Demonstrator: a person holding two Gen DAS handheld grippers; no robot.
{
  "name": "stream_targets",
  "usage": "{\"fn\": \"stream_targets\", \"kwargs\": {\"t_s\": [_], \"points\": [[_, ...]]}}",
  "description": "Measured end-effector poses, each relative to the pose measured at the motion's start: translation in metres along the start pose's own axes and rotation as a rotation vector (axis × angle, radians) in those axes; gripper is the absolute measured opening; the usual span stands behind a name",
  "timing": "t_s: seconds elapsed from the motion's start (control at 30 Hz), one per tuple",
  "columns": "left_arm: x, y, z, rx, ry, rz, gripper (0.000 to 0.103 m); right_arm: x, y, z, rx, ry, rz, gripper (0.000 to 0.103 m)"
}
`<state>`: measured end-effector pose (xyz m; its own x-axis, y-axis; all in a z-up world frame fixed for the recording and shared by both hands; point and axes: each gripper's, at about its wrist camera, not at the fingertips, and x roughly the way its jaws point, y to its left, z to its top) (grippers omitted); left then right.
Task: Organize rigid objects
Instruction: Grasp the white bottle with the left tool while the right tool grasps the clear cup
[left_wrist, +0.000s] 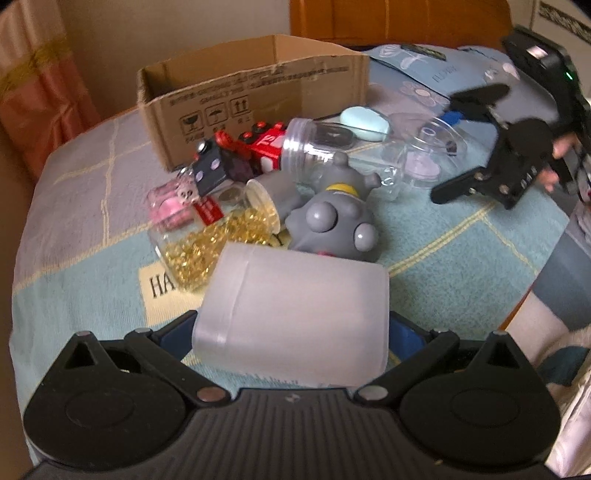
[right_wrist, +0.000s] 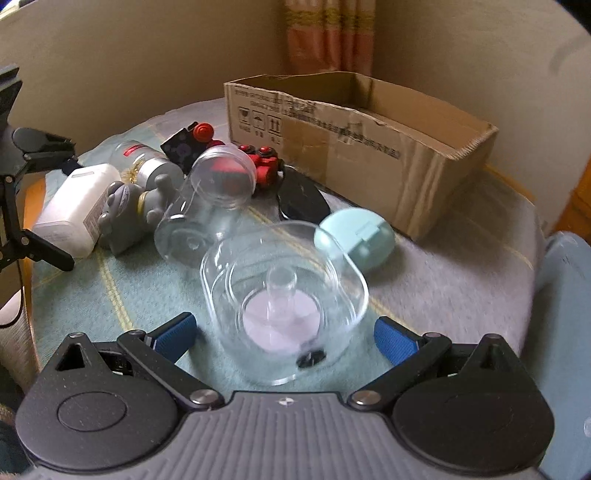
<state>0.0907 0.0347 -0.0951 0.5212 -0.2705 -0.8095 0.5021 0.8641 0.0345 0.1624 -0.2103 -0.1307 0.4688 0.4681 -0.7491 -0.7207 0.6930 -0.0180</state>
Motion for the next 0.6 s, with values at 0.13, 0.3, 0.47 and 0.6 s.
{"fn": "stream_targets", "kwargs": {"t_s": [0.13,0.3,0.47,0.6], "points": [[0.004,0.004,0.004,-0.011,0.012,-0.019,0.102,0.008,0.0,0.01,-0.028,0.015,0.023,0.103],[0.004,0.004,0.005,-0.023,0.021,-0.016,0.1,0.01,0.004,0.016,-0.036,0.051,0.026,0.103],[0.0,0.002,0.004,-0.005,0.021,-0.002,0.099,0.007,0.012,0.022,-0.1,0.094,0.015,0.103],[-0.003,0.003,0.002,0.011,0.019,0.011,0.097,0.005,0.022,0.025,-0.165,0.114,-0.003,0.103]]}}
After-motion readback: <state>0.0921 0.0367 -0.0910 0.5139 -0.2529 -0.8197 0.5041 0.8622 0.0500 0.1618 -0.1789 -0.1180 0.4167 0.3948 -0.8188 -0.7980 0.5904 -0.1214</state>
